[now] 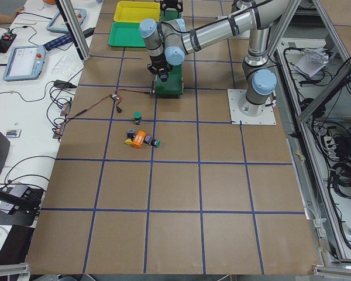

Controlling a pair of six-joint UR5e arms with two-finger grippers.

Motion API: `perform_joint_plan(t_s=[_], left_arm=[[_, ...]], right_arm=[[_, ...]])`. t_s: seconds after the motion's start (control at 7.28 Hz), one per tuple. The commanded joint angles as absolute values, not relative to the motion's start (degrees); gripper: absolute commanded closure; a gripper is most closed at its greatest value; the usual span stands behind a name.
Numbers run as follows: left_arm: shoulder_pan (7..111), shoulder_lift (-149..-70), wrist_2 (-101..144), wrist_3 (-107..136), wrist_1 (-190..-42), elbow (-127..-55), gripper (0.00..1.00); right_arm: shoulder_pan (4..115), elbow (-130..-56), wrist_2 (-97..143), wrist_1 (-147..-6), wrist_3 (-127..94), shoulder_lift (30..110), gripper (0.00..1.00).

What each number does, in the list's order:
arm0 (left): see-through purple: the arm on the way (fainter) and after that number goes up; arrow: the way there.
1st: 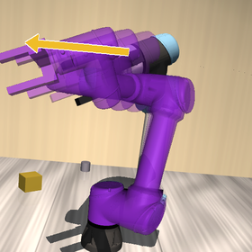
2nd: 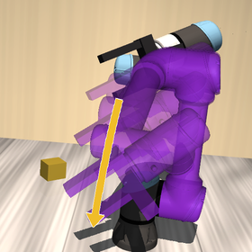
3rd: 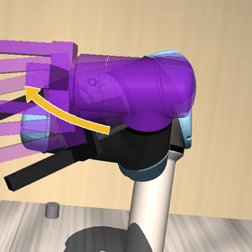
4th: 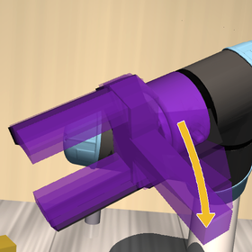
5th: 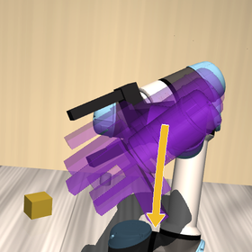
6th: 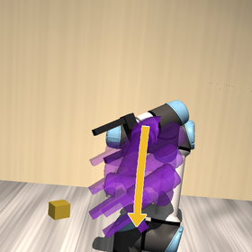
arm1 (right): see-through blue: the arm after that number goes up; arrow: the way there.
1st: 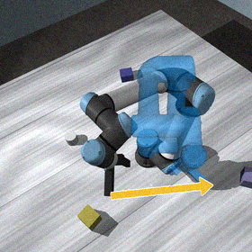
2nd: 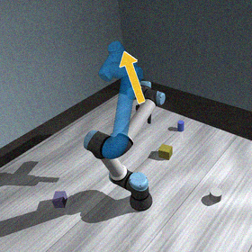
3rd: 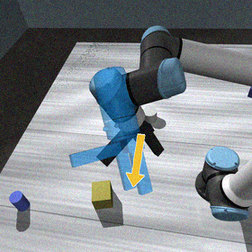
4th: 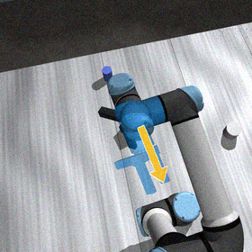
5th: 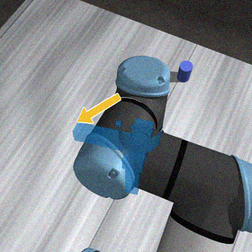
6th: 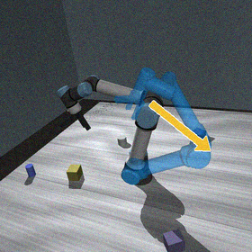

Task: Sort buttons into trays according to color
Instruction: 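Place the yellow-capped button on the belt and open the left gripper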

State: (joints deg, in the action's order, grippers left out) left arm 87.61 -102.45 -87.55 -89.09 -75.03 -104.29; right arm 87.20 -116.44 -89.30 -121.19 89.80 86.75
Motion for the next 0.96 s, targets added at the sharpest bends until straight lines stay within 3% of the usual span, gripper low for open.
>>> perform_joint_plan(t_s=[0.0, 0.14, 0.27, 0.41, 0.55, 0.82], left_arm=[[93.6, -101.0, -88.9, -89.0, -70.4, -107.6, 1.00], [93.5, -101.0, -89.5, -89.4, -69.7, -109.0, 1.00], [93.3, -101.7, -89.4, -90.3, -67.3, -110.6, 0.89], [93.3, -101.7, -89.5, -89.3, -63.6, -113.4, 0.20], [93.2, -101.7, -89.6, -89.2, -59.3, -115.4, 0.00], [92.0, -98.6, -95.1, -86.7, -59.6, -114.2, 0.00]], right_arm=[[87.3, -116.5, -89.6, -121.3, 90.7, 86.4, 0.04], [87.3, -116.5, -89.6, -121.4, 90.6, 86.1, 0.04], [87.3, -116.5, -89.4, -121.4, 90.6, 85.6, 0.04], [87.3, -116.5, -89.3, -121.4, 90.6, 85.3, 0.04], [87.2, -116.5, -89.3, -121.4, 91.1, 85.3, 0.04], [87.1, -116.6, -89.4, -121.5, 93.0, 84.3, 0.04]])
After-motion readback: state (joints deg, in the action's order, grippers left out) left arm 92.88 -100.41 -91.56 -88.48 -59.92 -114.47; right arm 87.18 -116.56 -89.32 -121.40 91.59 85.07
